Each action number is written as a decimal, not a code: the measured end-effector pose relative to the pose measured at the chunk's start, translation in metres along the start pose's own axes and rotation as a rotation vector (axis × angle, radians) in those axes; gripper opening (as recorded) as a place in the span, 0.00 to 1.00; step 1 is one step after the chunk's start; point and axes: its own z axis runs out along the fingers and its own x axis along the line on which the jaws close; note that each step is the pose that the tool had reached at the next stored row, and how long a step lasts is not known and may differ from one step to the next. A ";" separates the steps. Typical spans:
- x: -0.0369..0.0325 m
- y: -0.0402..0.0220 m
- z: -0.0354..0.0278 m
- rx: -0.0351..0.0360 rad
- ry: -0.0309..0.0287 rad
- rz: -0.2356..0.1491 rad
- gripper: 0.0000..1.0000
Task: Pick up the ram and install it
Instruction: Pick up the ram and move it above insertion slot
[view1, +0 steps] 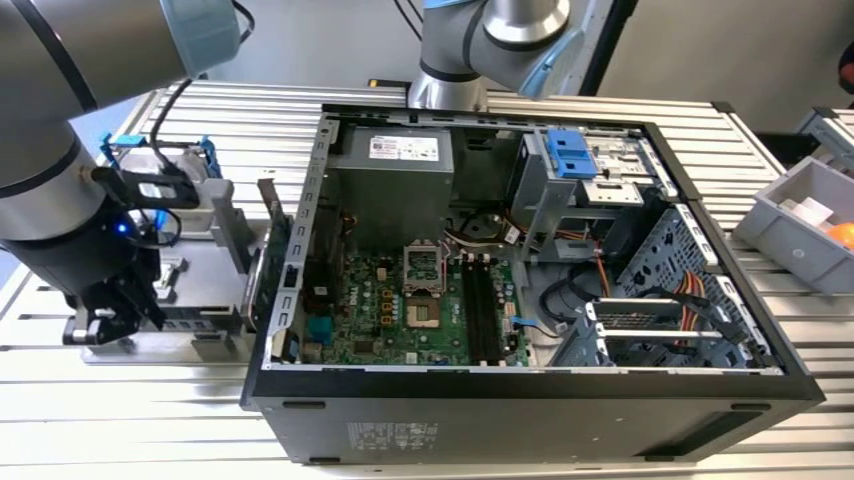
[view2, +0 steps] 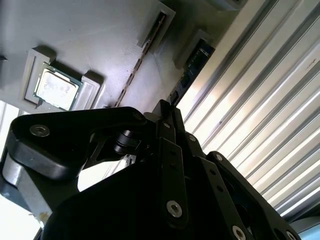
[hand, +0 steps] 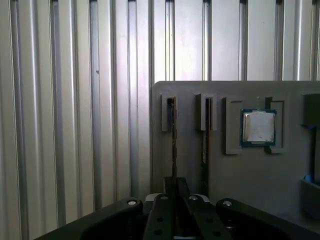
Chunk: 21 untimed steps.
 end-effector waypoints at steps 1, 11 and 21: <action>0.0000 0.0000 -0.0005 0.0000 0.0000 0.000 0.00; -0.0003 0.0001 -0.0075 0.0001 -0.0001 0.000 0.00; -0.0005 0.0002 -0.0157 0.0000 0.0000 0.000 0.00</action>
